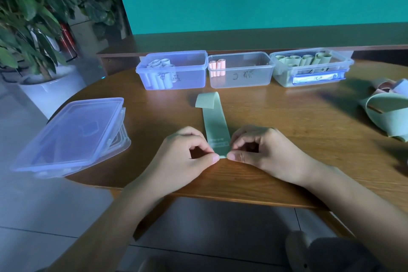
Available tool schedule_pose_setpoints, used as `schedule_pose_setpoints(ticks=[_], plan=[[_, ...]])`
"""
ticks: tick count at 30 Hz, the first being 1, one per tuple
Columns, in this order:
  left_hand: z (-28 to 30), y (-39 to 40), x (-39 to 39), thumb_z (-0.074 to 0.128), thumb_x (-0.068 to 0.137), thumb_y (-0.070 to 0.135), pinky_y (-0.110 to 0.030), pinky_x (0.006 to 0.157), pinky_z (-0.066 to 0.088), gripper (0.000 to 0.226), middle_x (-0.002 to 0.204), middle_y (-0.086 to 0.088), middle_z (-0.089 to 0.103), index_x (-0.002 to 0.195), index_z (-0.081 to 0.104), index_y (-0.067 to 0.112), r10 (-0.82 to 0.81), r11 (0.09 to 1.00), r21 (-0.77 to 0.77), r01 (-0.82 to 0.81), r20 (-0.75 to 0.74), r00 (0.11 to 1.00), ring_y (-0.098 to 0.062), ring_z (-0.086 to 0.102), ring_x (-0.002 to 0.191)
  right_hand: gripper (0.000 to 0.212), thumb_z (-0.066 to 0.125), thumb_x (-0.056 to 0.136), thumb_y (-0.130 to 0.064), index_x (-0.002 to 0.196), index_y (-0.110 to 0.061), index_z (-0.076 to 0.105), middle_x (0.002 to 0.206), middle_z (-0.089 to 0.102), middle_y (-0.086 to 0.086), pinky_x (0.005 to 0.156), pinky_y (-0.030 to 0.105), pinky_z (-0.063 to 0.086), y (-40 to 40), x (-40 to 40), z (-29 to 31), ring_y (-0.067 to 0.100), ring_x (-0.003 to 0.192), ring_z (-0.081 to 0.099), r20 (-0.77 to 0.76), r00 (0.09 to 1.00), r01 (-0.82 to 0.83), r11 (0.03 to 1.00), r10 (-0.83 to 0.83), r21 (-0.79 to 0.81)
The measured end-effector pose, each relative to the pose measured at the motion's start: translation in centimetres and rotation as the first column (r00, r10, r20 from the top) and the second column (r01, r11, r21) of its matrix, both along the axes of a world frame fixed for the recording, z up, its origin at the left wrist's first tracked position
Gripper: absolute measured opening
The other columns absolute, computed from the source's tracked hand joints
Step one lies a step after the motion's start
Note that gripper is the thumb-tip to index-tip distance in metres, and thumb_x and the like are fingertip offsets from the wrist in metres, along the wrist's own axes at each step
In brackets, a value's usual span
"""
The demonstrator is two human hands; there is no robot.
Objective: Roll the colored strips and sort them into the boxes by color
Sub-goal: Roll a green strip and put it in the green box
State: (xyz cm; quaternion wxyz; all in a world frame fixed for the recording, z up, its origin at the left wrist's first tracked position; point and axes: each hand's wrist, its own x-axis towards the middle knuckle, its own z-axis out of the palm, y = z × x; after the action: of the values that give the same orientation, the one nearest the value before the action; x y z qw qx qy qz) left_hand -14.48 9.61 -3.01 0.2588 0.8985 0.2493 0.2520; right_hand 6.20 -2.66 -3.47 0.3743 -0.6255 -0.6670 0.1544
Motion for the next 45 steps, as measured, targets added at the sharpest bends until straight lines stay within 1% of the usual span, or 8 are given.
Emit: schedule_pose_setpoints(ticks=[9, 15, 20, 24, 30, 33, 36, 45], plan=[[-0.1, 0.7, 0.3, 0.073, 0.086, 0.038, -0.013, 0.084, 0.05, 0.011, 0.11, 0.018, 0.054, 0.091, 0.067, 0.031, 0.025, 1.0, -0.008, -0.026, -0.043, 0.999, -0.002, 0.057, 0.101, 0.015, 0.08, 0.084, -0.039, 0.079, -0.031, 0.069, 0.1, 0.062, -0.012, 0.075, 0.02, 0.045, 0.9, -0.2, 0.6, 0.004, 0.086, 0.058, -0.035, 0.985, 0.164, 0.976, -0.171, -0.146], [-0.2, 0.5, 0.3, 0.071, 0.089, 0.024, -0.014, 0.081, 0.048, 0.009, 0.1, 0.019, 0.062, 0.093, 0.076, 0.031, -0.053, 0.998, 0.021, 0.054, -0.017, 0.998, -0.004, 0.061, 0.097, 0.009, 0.075, 0.09, -0.026, 0.094, -0.034, 0.073, 0.104, 0.064, -0.014, 0.085, 0.022, 0.044, 0.8, -0.4, 0.3, 0.008, 0.094, 0.059, -0.066, 0.997, 0.03, 0.996, -0.035, -0.087], [-0.3, 0.3, 0.4, 0.074, 0.085, 0.041, -0.015, 0.08, 0.048, 0.013, 0.099, 0.021, 0.06, 0.094, 0.075, 0.033, -0.029, 0.998, 0.061, 0.031, -0.038, 0.999, 0.0, 0.058, 0.097, 0.01, 0.064, 0.098, -0.029, 0.104, -0.03, 0.072, 0.111, 0.061, -0.012, 0.092, 0.03, 0.049, 0.8, -0.4, 0.0, 0.011, 0.105, 0.061, 0.165, 0.985, -0.052, 0.999, 0.053, -0.015], [-0.2, 0.3, 0.8, 0.071, 0.087, 0.039, -0.014, 0.08, 0.045, 0.012, 0.098, 0.021, 0.058, 0.095, 0.076, 0.031, -0.001, 0.998, 0.066, 0.003, -0.036, 0.999, 0.001, 0.056, 0.096, 0.012, 0.071, 0.092, -0.035, 0.104, -0.032, 0.072, 0.115, 0.057, -0.015, 0.093, 0.024, 0.048, 0.6, -0.3, -0.1, 0.008, 0.106, 0.06, 0.194, 0.98, -0.035, 0.999, 0.036, -0.009], [-0.6, 0.4, 1.2, 0.069, 0.091, 0.031, -0.01, 0.079, 0.044, 0.012, 0.099, 0.014, 0.059, 0.093, 0.077, 0.022, 0.032, 0.986, 0.163, -0.033, 0.009, 0.999, -0.001, 0.055, 0.09, 0.028, 0.048, 0.1, -0.044, 0.103, -0.027, 0.07, 0.117, 0.056, -0.014, 0.075, 0.04, 0.057, 0.6, -1.2, -0.2, 0.011, 0.099, 0.063, 0.416, 0.906, 0.038, 0.994, -0.079, 0.104], [-0.6, 0.4, 1.3, 0.071, 0.091, 0.024, -0.009, 0.08, 0.044, 0.007, 0.098, 0.011, 0.061, 0.092, 0.077, 0.021, 0.011, 0.978, 0.206, -0.02, 0.046, 0.999, -0.002, 0.053, 0.093, 0.037, 0.043, 0.102, -0.045, 0.103, -0.022, 0.071, 0.118, 0.059, -0.011, 0.066, 0.032, 0.055, 0.7, -1.4, -0.3, 0.014, 0.097, 0.063, 0.488, 0.865, 0.056, 0.989, -0.115, 0.134], [-0.6, 0.5, 1.1, 0.069, 0.093, 0.02, -0.01, 0.081, 0.046, 0.007, 0.095, 0.012, 0.067, 0.094, 0.076, 0.022, -0.029, 0.978, 0.208, 0.017, 0.056, 0.998, -0.004, 0.058, 0.093, 0.043, 0.04, 0.101, -0.046, 0.103, -0.018, 0.072, 0.119, 0.061, -0.01, 0.065, 0.027, 0.05, 1.0, -1.4, -0.4, 0.015, 0.097, 0.064, 0.499, 0.855, 0.081, 0.987, -0.14, 0.139], [-0.8, 0.5, 1.1, 0.071, 0.092, 0.025, -0.008, 0.079, 0.047, 0.008, 0.097, 0.017, 0.064, 0.099, 0.075, 0.025, -0.047, 0.982, 0.182, 0.045, 0.007, 0.999, 0.001, 0.058, 0.092, 0.036, 0.048, 0.098, -0.049, 0.108, -0.023, 0.071, 0.115, 0.059, -0.01, 0.076, 0.043, 0.058, 1.2, -1.0, -1.1, 0.015, 0.095, 0.066, 0.329, 0.932, 0.097, 0.978, -0.154, 0.184]])
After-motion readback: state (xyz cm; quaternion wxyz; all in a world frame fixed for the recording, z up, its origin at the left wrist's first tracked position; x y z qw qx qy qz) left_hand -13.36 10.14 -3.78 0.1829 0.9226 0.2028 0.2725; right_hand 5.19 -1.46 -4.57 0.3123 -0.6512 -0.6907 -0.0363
